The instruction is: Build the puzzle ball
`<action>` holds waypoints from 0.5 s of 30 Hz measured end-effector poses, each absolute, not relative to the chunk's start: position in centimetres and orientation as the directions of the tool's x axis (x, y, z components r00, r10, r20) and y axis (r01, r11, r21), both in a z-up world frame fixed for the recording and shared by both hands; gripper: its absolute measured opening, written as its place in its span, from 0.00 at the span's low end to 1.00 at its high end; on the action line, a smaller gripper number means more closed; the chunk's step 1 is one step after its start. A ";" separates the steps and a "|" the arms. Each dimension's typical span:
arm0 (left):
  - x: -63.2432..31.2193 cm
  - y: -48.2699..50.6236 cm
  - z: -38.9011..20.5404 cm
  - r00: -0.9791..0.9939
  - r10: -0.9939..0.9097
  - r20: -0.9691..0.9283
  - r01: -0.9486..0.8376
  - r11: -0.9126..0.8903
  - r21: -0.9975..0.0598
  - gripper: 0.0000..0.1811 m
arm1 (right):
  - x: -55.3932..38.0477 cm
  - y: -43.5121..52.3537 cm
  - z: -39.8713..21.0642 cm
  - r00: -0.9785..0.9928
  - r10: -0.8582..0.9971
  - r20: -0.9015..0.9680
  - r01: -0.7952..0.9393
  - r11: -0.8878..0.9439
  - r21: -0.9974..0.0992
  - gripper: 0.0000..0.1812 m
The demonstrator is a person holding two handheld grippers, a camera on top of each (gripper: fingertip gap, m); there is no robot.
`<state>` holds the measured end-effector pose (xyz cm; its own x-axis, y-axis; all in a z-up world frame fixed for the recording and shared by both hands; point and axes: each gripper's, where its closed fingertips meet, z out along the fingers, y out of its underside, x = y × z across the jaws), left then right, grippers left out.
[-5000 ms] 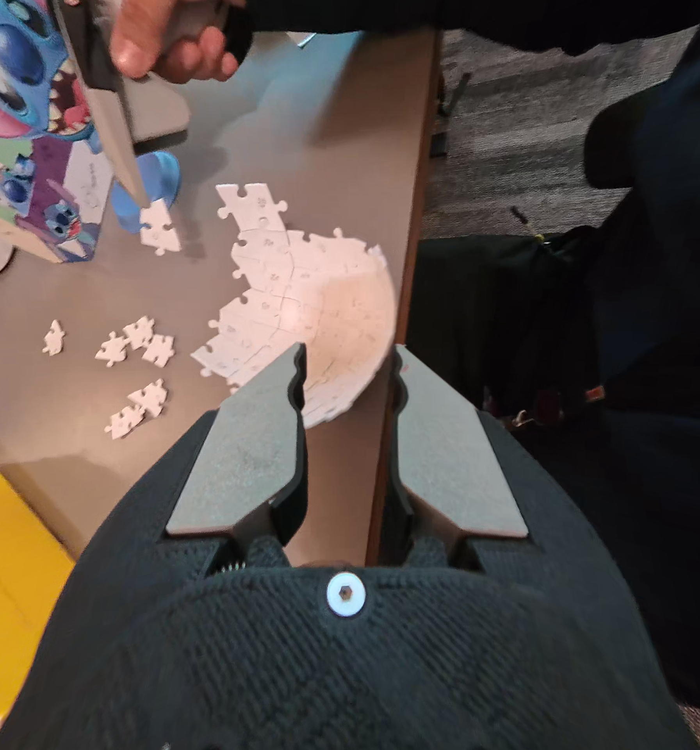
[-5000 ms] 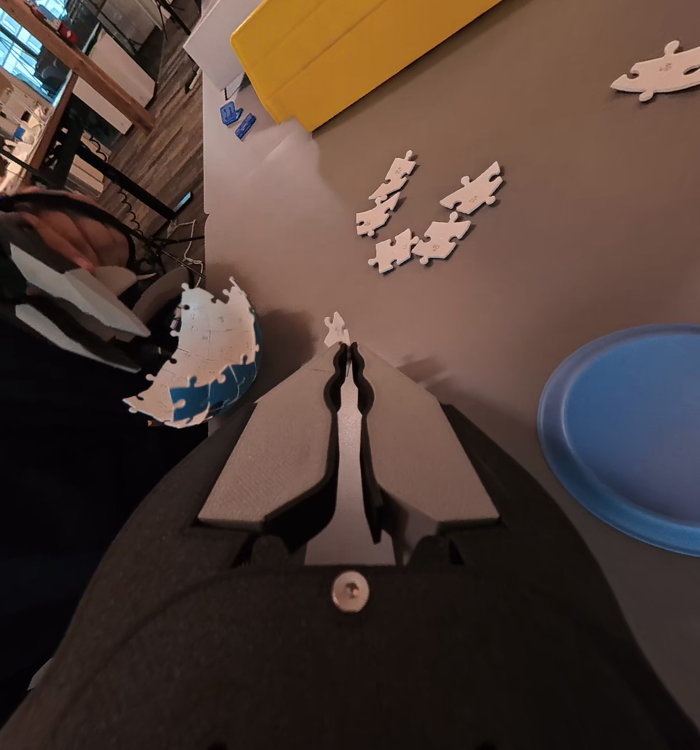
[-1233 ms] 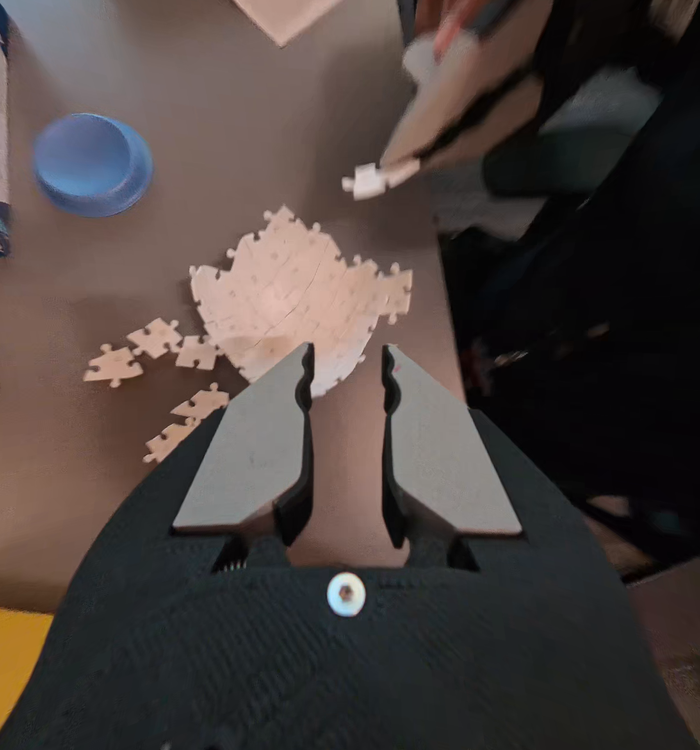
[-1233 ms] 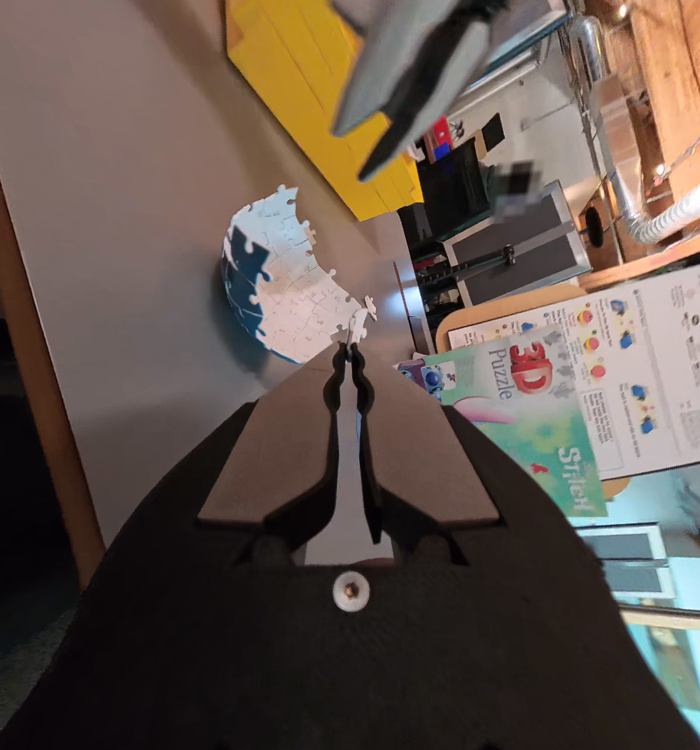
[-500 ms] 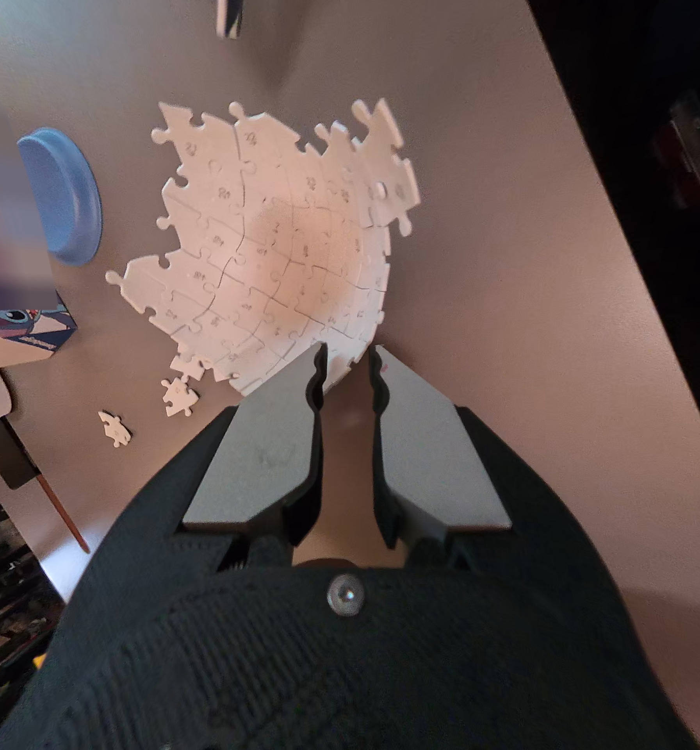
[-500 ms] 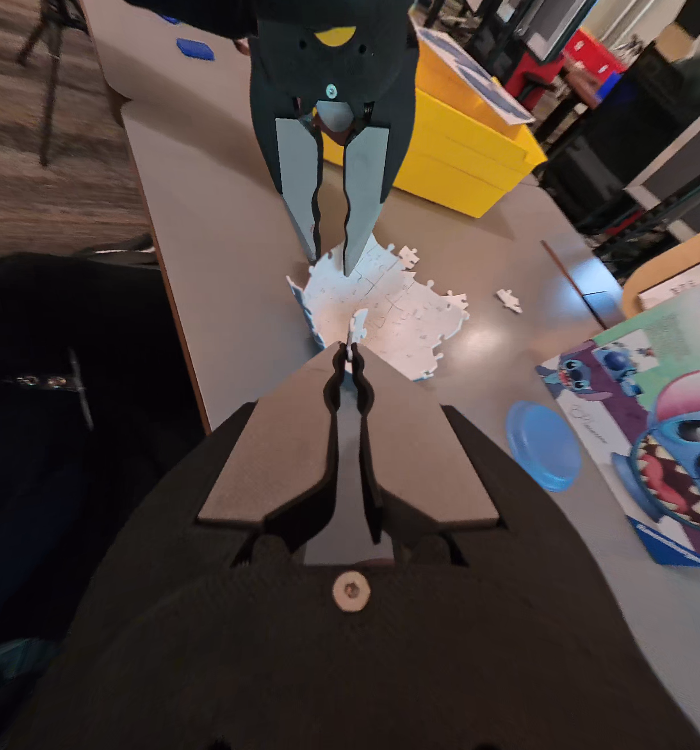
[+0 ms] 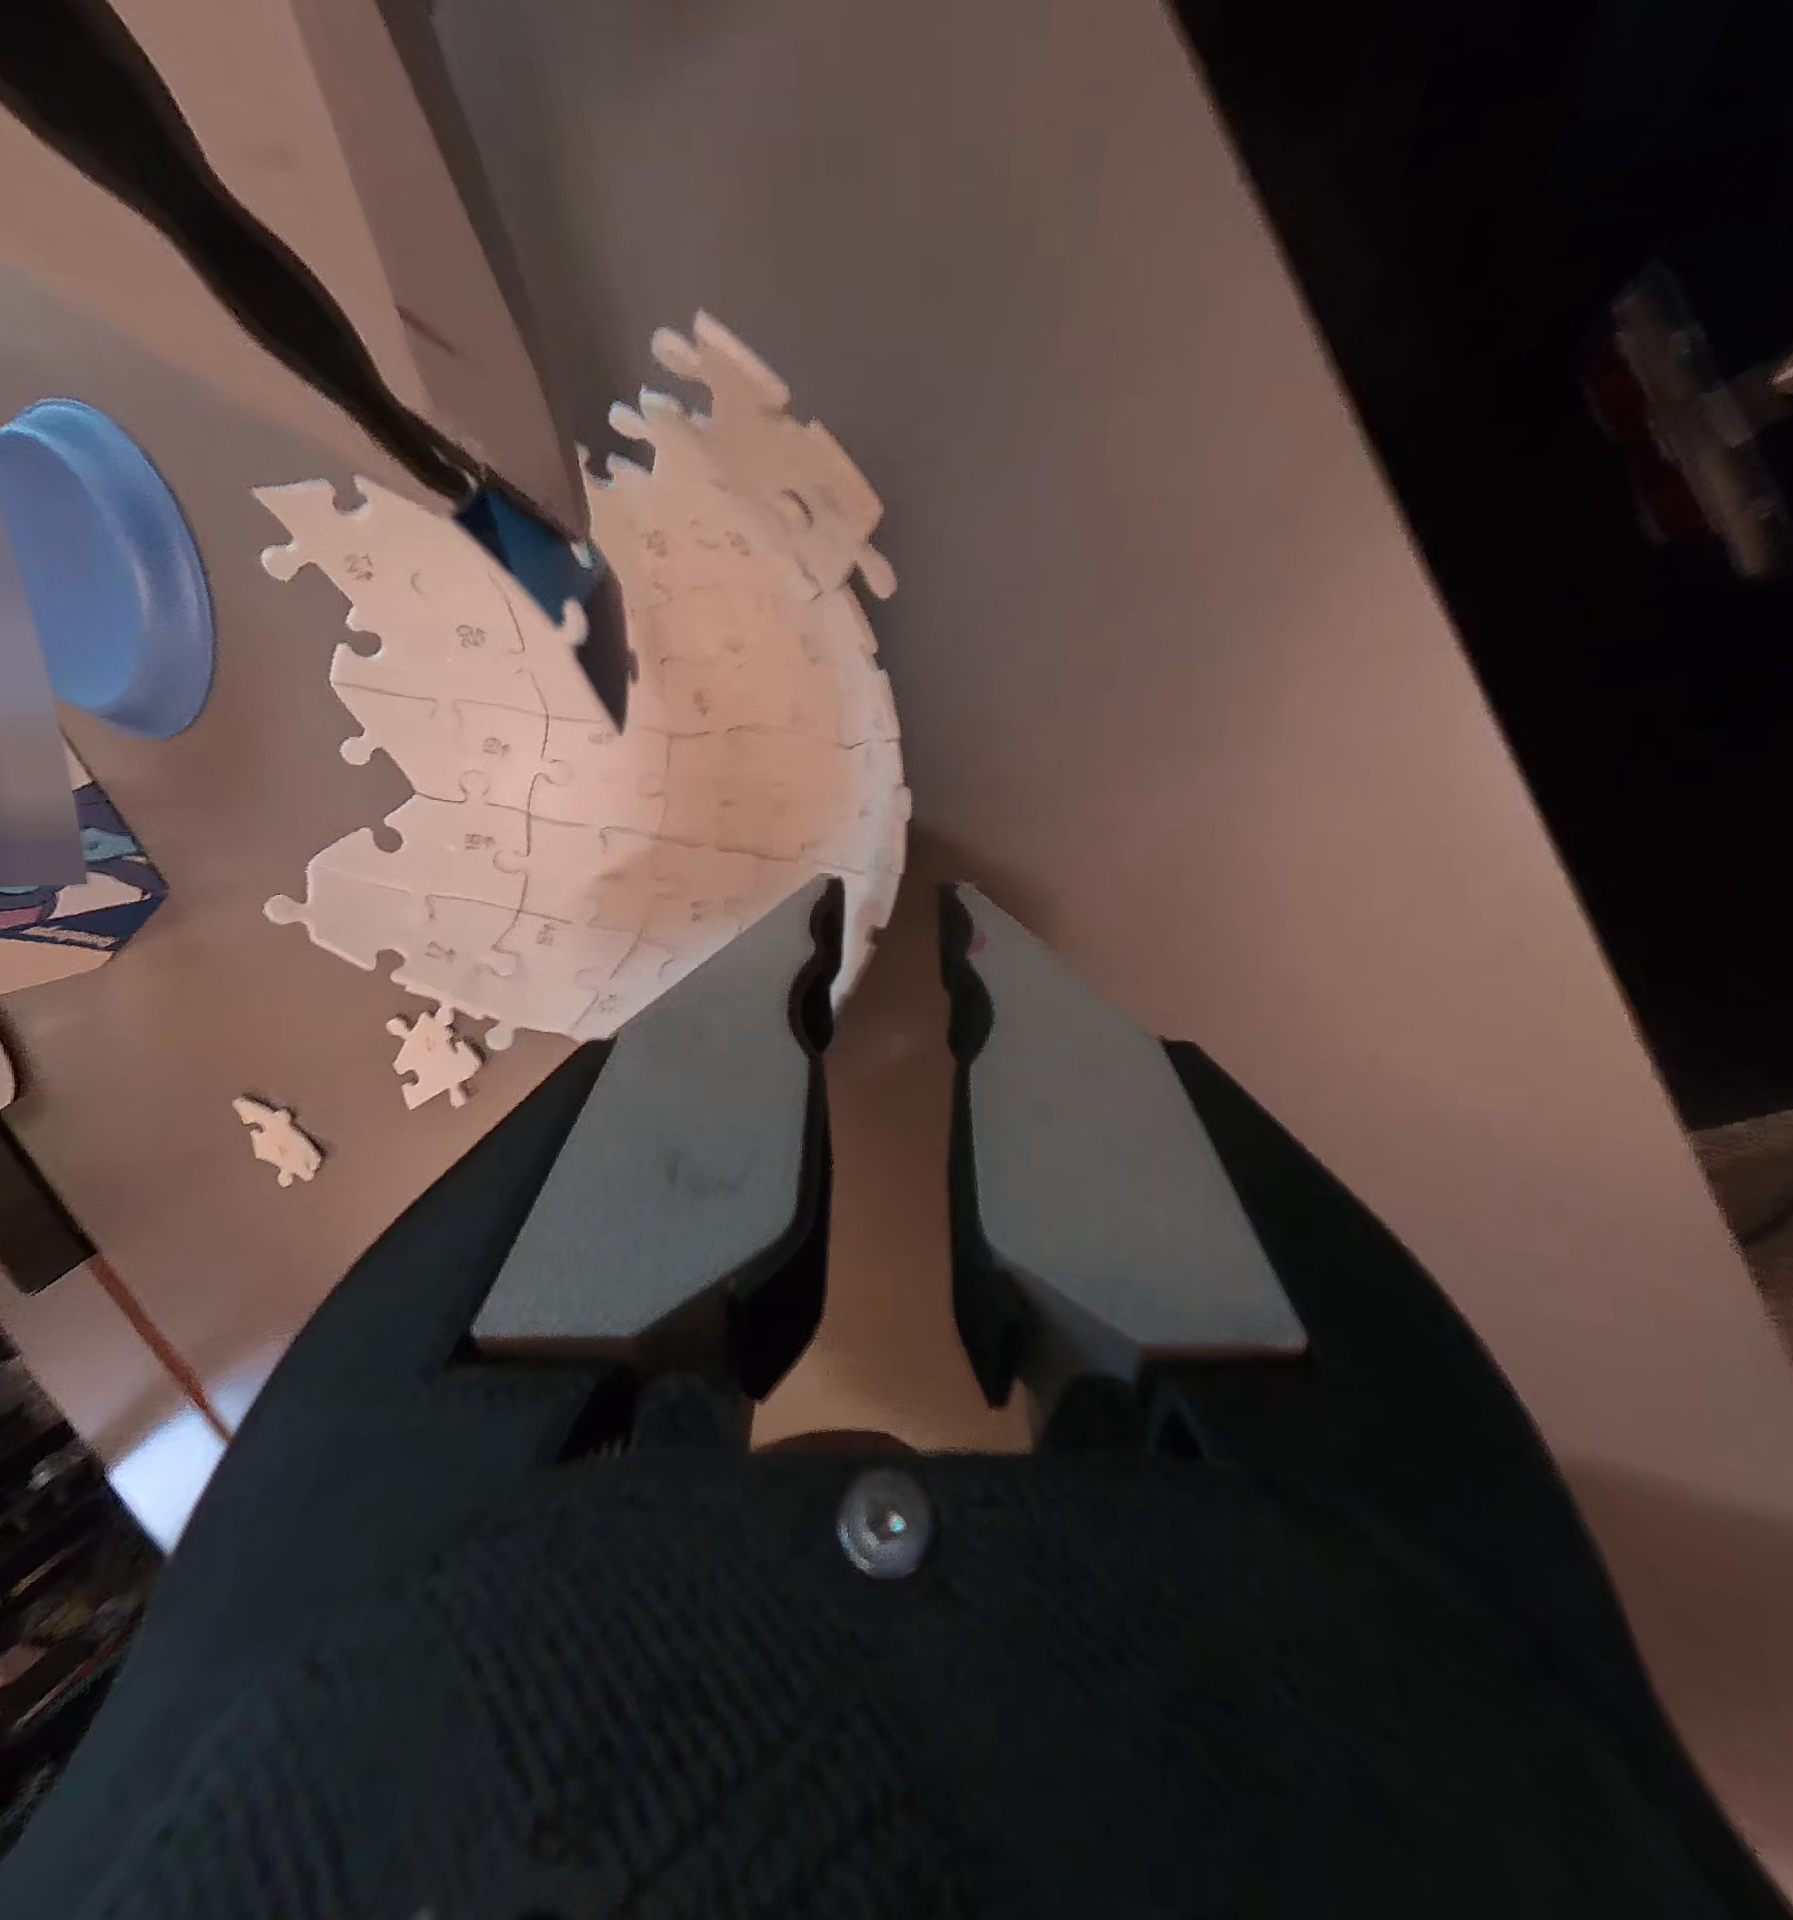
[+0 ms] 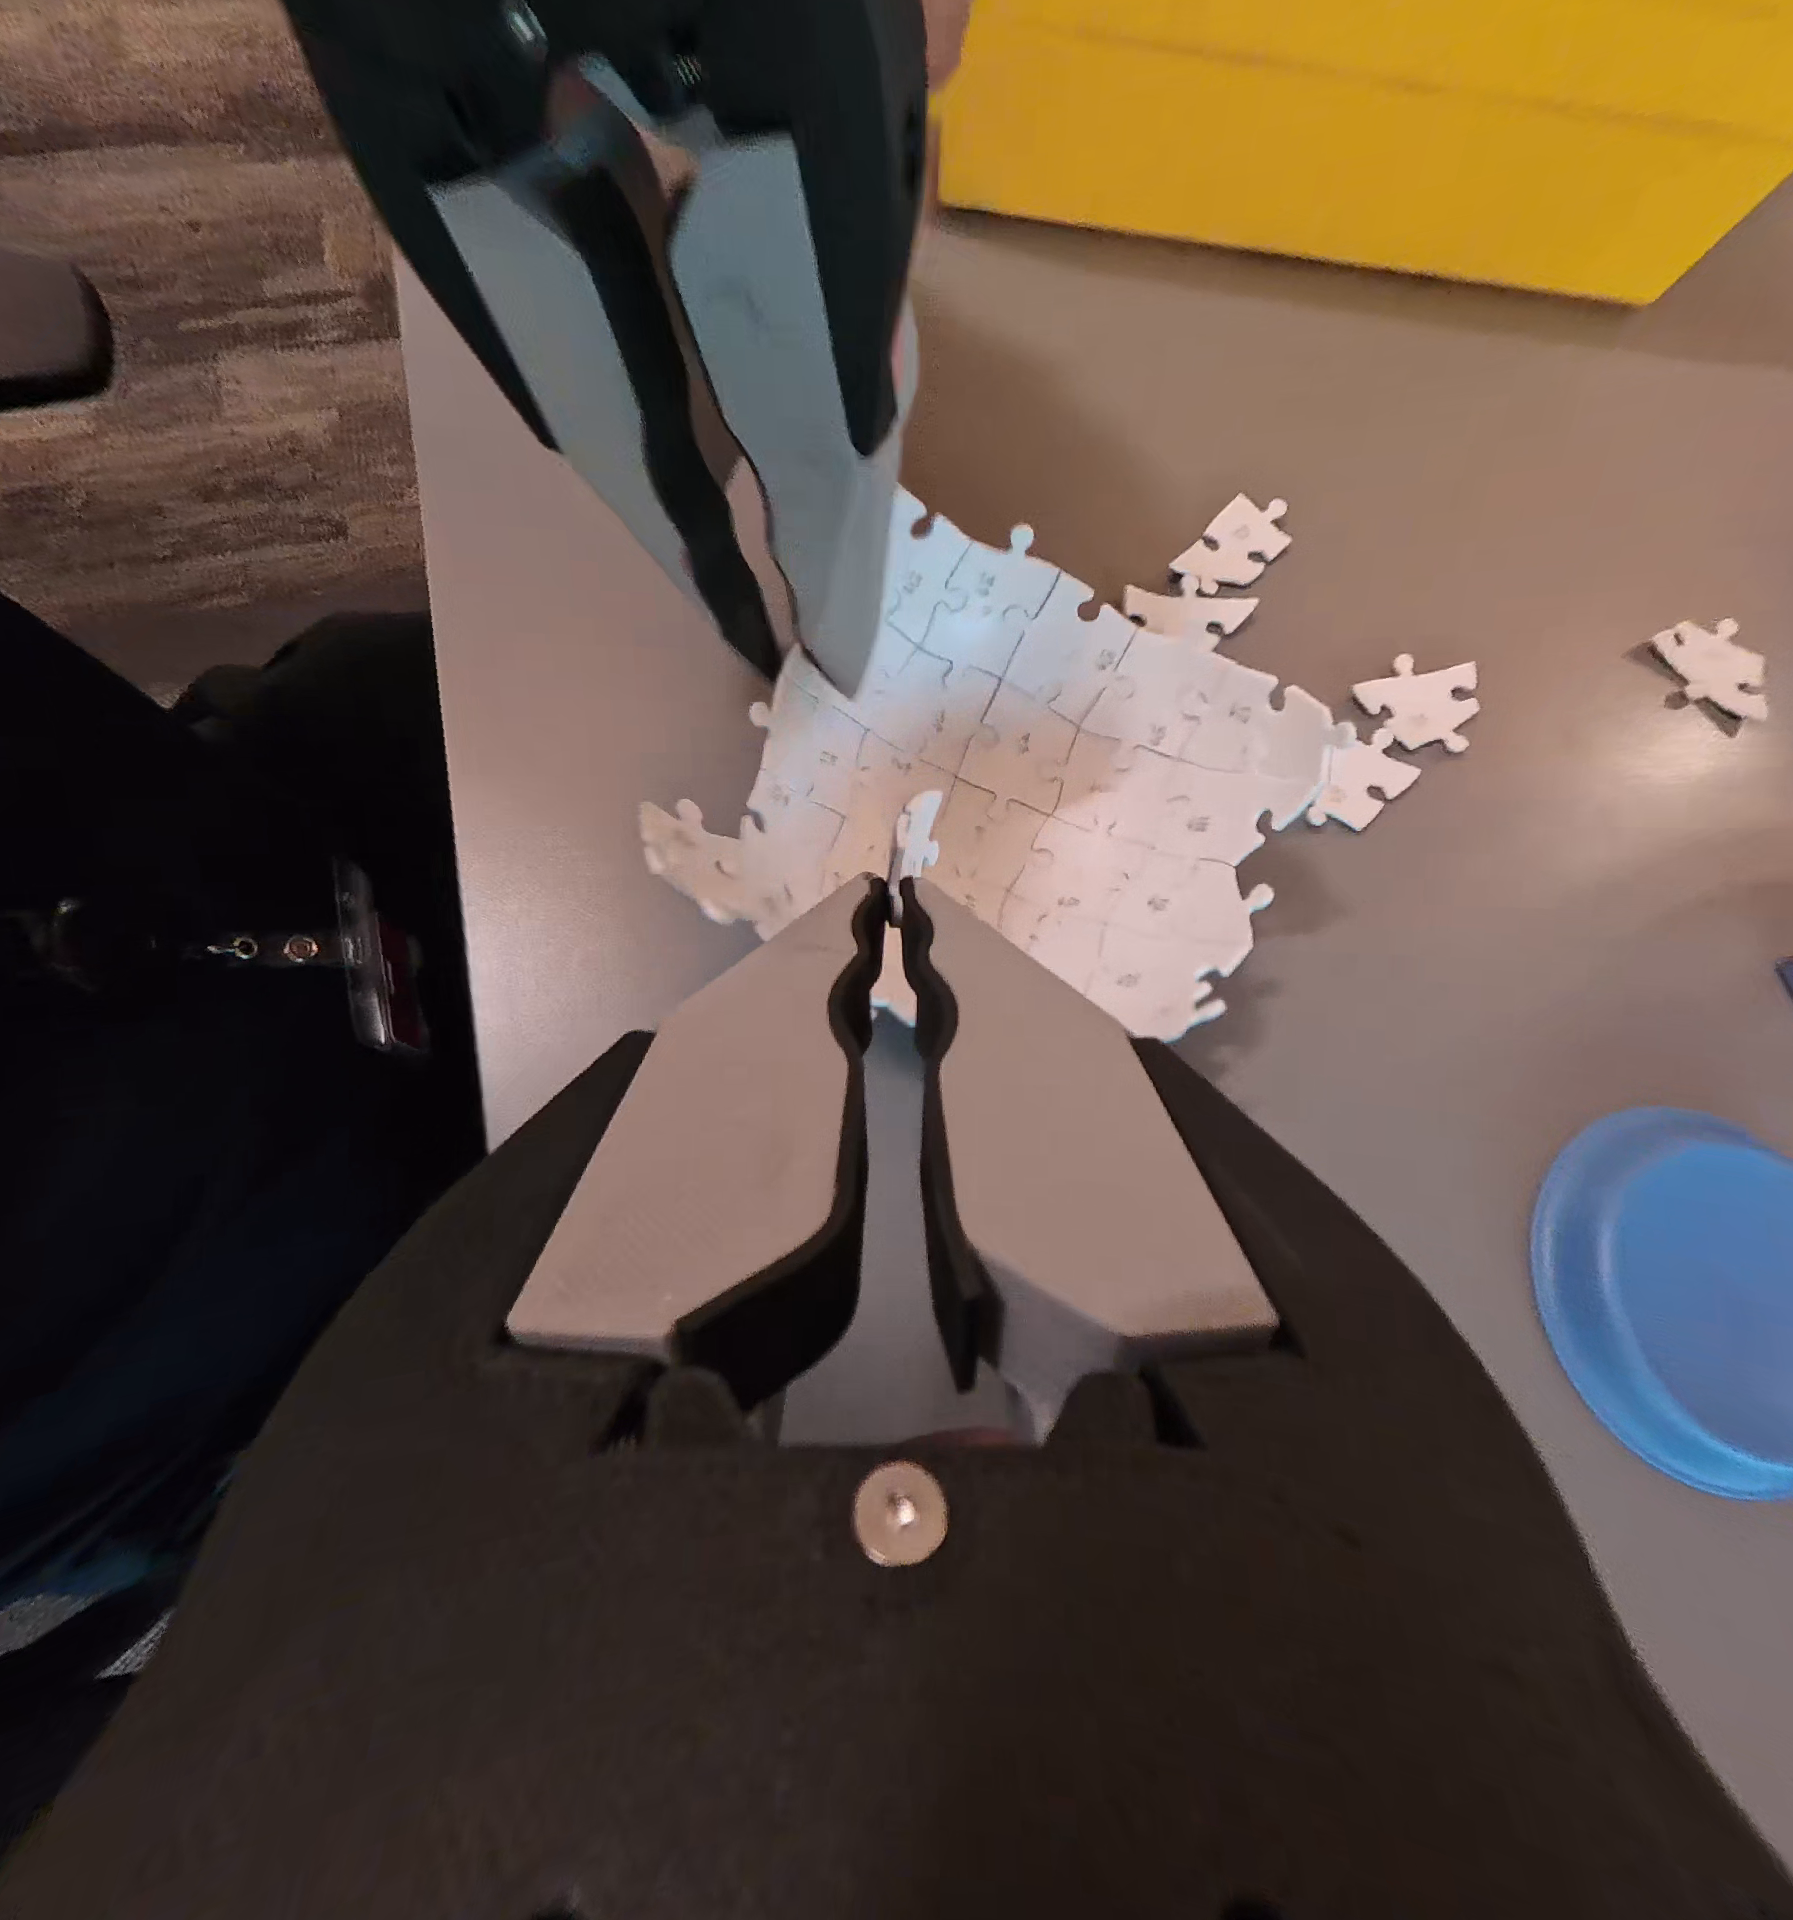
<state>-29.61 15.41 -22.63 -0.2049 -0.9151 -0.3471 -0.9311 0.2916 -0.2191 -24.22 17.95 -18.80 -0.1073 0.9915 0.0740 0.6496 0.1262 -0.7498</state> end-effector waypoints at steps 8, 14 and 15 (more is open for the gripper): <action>-26.5 15.3 -17.6 -0.092 -0.965 -0.246 -0.857 0.202 -0.474 0.07 | -24.2 18.6 -21.0 -0.145 0.988 0.056 0.718 0.144 -0.681 0.00; -25.5 17.9 -18.9 -0.005 -0.987 -0.160 -0.924 0.066 -0.378 0.00 | -24.0 18.8 -22.4 -0.153 0.986 0.062 0.754 0.157 -0.637 0.00; -25.6 18.1 -19.5 -0.019 -0.985 -0.171 -0.938 0.076 -0.339 0.00 | -24.0 18.9 -22.5 -0.154 0.986 0.066 0.757 0.160 -0.634 0.00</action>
<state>-25.62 18.11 -19.52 -0.0185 -0.9851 -0.1710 -0.9378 0.0764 -0.3386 -23.97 18.90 -22.51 -0.1539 0.9859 0.0659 0.7565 0.1605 -0.6340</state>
